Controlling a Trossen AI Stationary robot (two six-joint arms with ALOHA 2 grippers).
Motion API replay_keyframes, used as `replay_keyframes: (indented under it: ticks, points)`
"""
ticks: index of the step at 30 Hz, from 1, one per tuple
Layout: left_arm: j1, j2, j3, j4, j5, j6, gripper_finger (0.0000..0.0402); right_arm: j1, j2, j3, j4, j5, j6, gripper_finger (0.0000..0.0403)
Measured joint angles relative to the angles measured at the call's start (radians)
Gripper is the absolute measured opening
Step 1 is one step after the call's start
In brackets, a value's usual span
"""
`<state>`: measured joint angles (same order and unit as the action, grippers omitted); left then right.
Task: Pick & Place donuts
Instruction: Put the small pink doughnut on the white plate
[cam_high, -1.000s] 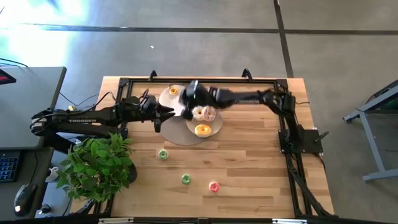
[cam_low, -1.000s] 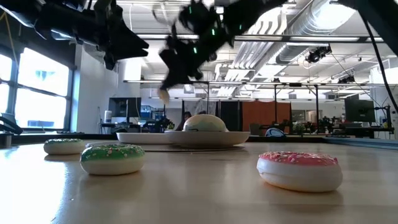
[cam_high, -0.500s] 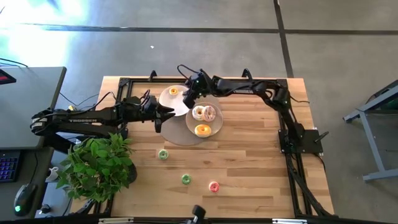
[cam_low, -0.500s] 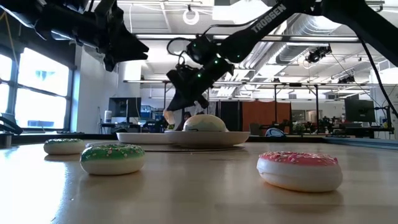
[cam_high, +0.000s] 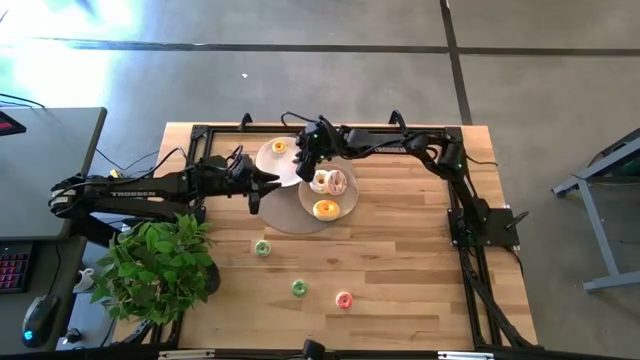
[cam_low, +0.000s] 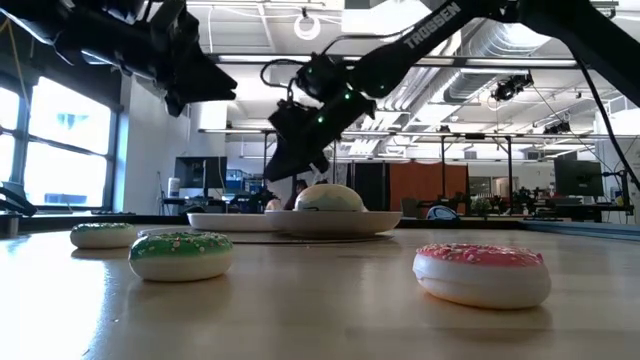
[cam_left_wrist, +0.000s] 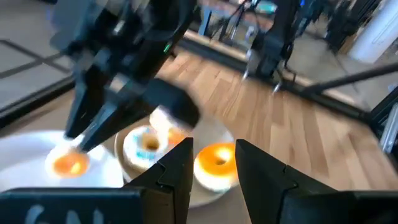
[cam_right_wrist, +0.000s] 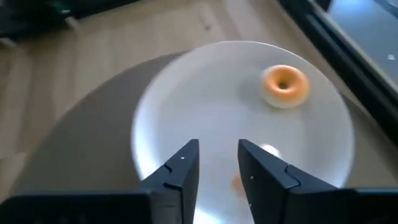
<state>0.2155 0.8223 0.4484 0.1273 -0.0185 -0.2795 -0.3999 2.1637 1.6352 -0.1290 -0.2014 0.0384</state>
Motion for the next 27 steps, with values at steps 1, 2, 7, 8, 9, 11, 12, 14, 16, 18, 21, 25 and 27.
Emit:
replay_keyframes:
  ticks: [1, 2, 7, 8, 9, 11, 12, 14, 16, 18, 21, 25, 27]
  points:
    - [0.000, 0.000, 0.000, -0.020, 0.001, -0.002, 0.0119, 0.009, -0.013, 0.000, -0.017, -0.009, -0.004, 0.0112]
    - [0.000, 0.000, 0.000, -0.042, 0.008, -0.007, 0.0119, 0.021, -0.030, 0.000, -0.044, -0.016, -0.018, 0.0115]
    - [0.000, 0.000, -0.001, -0.148, 0.125, 0.022, 0.0119, 0.129, -0.127, 0.000, -0.270, -0.009, -0.114, 0.0118]
    - [-0.001, 0.000, -0.001, -0.158, 0.163, 0.032, 0.0119, 0.163, -0.143, 0.000, -0.323, -0.009, -0.115, 0.0118]
    - [-0.001, 0.000, -0.001, -0.163, 0.208, 0.036, 0.0119, 0.197, -0.159, 0.000, -0.379, -0.010, -0.115, 0.0118]
    - [-0.005, 0.000, -0.001, -0.163, 0.302, 0.038, 0.0119, 0.275, -0.177, 0.000, -0.470, -0.009, -0.107, 0.0119]
    - [-0.014, 0.000, -0.001, -0.163, 0.336, 0.039, 0.0119, 0.317, -0.180, 0.000, -0.506, -0.004, -0.098, 0.0119]
    - [-0.041, 0.000, -0.001, -0.167, 0.380, 0.040, 0.0119, 0.402, -0.179, 0.000, -0.579, 0.013, -0.076, 0.0119]
    - [-0.078, 0.000, -0.001, -0.196, 0.390, 0.049, 0.0119, 0.482, -0.173, 0.000, -0.645, 0.029, -0.072, 0.0119]
    - [-0.119, 0.000, -0.001, -0.235, 0.380, 0.053, 0.0119, 0.551, -0.172, 0.000, -0.699, 0.025, -0.059, 0.0119]
    - [-0.181, 0.000, -0.001, -0.291, 0.325, 0.038, 0.0119, 0.638, -0.172, 0.000, -0.726, 0.016, 0.001, 0.0119]
    - [-0.254, 0.000, -0.001, -0.341, 0.210, -0.011, 0.0119, 0.724, -0.172, -0.012, -0.709, 0.056, 0.123, 0.0119]
    - [-0.281, 0.000, -0.001, -0.361, 0.184, -0.046, 0.0119, 0.754, -0.173, -0.041, -0.679, 0.068, 0.191, 0.0119]
